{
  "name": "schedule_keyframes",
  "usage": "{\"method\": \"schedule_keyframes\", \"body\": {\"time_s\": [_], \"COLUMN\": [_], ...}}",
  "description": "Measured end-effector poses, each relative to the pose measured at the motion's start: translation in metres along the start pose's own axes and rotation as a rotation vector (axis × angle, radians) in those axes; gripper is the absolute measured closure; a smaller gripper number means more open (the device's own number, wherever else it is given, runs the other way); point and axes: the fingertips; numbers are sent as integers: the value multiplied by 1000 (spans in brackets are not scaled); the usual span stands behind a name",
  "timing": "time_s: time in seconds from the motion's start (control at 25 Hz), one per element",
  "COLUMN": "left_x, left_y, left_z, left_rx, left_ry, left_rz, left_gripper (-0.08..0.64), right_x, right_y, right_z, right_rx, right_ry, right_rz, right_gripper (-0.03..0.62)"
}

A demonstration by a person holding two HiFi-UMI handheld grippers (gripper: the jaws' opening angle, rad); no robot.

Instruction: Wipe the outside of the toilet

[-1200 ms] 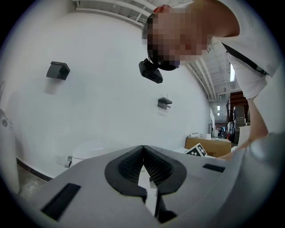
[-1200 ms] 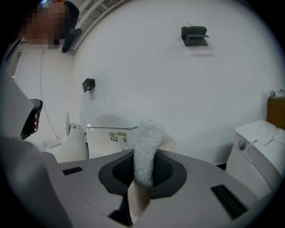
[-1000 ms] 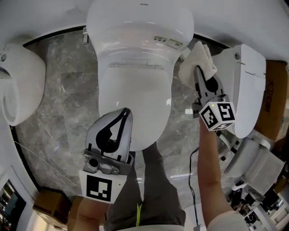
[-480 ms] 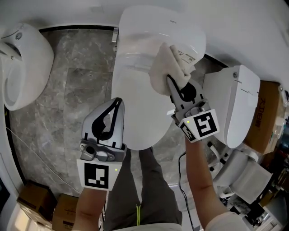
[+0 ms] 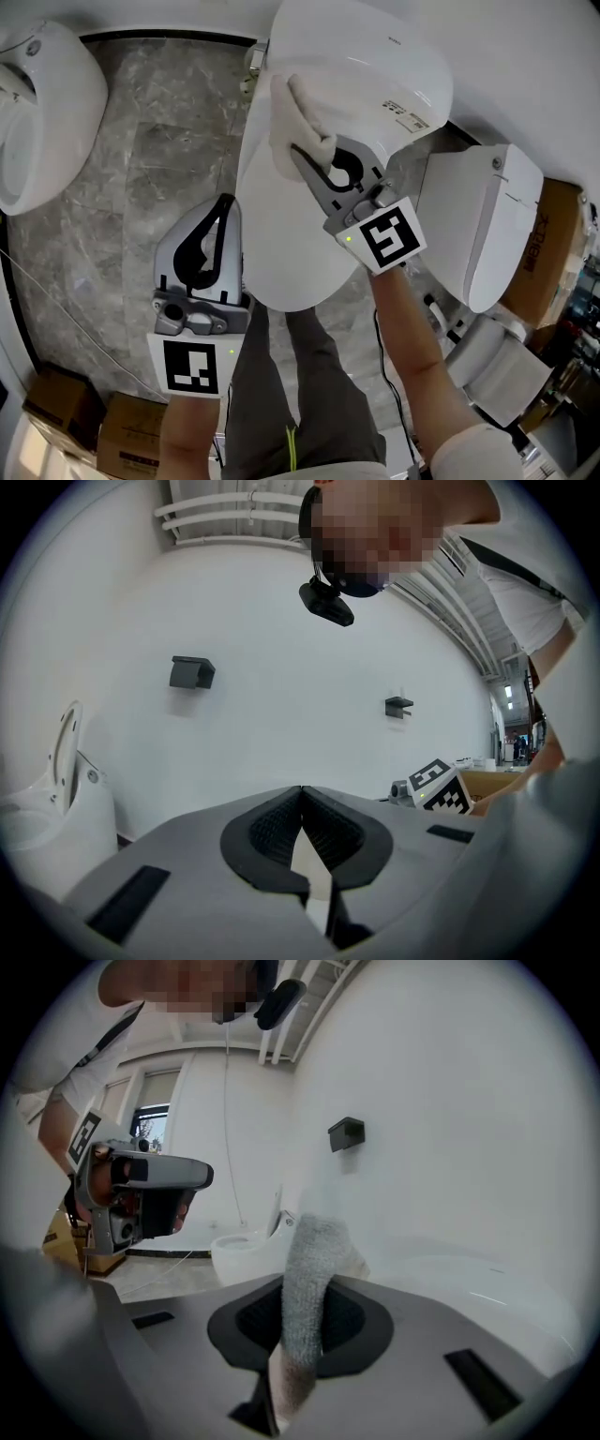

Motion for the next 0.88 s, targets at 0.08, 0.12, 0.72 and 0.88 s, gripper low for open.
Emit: {"method": "schedule_keyframes", "body": {"time_s": [0.08,0.12,0.72,0.88], "left_x": [1,2,19,25], "left_y": [-7,-11,-30,-33], "left_z": [-10,-15,-42,-39], "left_rx": [-1,-3,-29,-25], "left_ry": [14,23,87,81], "left_rz": [-8,-13,-43,-51], "left_gripper": [543,543,543,543], "right_x": [18,27,106,108], "right_y": [-8,-13,-77,-87], "right_z": [-4,-6,32,48], "right_rx": [-52,-82,-147,-119], "right_ry": [47,72,68,2], "right_rz": [-30,-49,-190,-212], "right_gripper": [522,522,522,522]}}
Point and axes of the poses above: the fingertips, and each gripper's own axes: x forward along the fingers, z to its right, y out of its top, and after that the axes turned 1 degree about -x, right-handed
